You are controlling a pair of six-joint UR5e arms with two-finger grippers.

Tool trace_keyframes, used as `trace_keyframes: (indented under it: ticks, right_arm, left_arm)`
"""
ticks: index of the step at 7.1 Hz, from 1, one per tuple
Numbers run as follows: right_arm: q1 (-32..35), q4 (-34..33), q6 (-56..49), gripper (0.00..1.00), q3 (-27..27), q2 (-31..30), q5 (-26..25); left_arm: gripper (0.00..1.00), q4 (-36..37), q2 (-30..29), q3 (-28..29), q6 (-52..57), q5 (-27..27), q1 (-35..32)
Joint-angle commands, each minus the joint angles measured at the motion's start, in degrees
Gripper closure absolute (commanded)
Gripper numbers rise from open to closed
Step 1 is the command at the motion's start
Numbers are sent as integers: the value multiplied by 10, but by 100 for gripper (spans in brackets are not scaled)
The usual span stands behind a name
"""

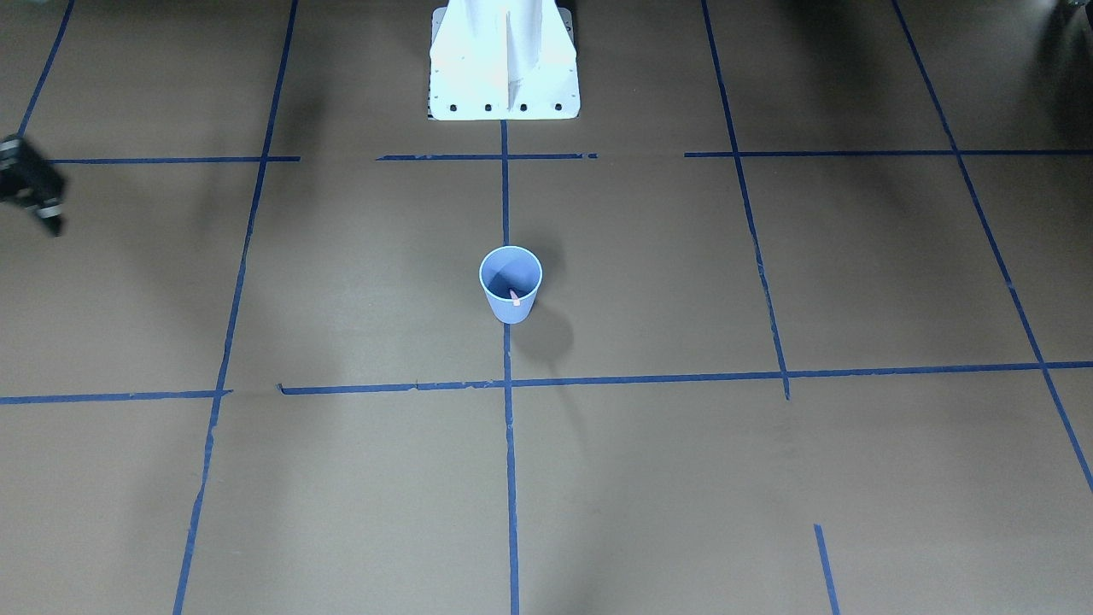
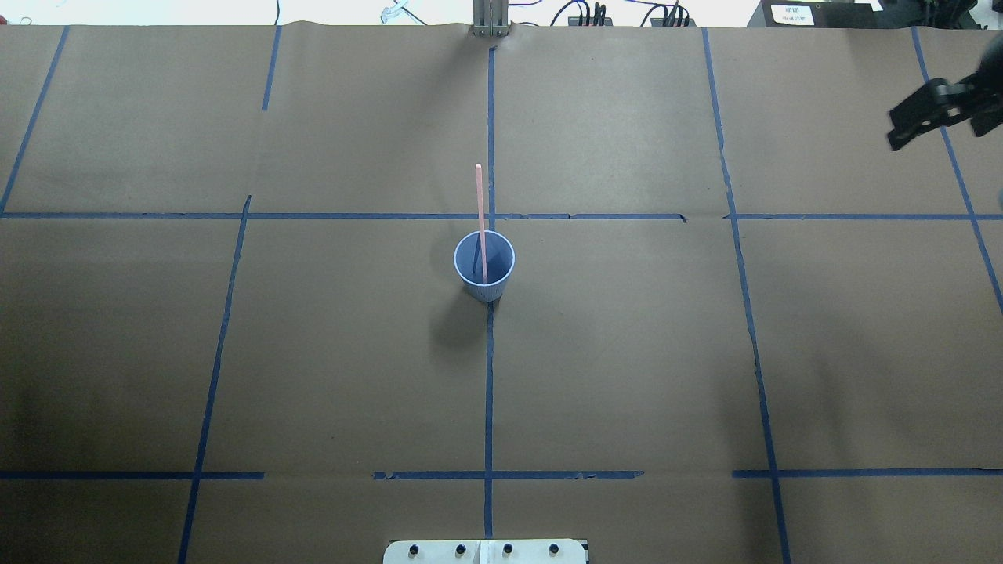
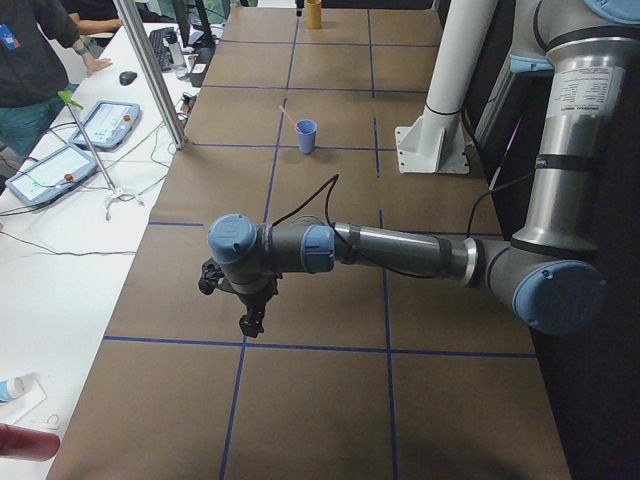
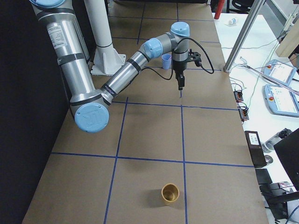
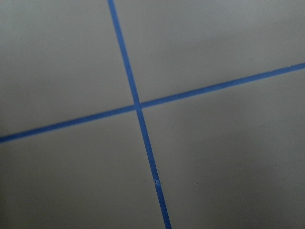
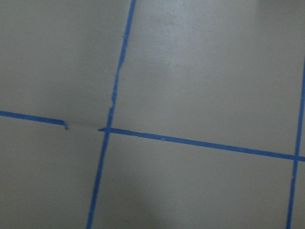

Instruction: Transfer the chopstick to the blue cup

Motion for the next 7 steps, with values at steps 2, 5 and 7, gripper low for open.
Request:
trace_keyframes:
  ticks: [2, 5, 7]
  right_arm:
    - [119, 146, -110, 0, -126, -109, 81]
    - [150, 265, -109, 0, -231, -164, 111]
    - [171, 265, -108, 0, -235, -189, 115]
  left_arm:
    - [0, -6, 7, -14, -33, -3, -1]
    - [0, -7, 19, -11, -33, -1, -1]
    - [0, -6, 20, -1, -32, 3, -1]
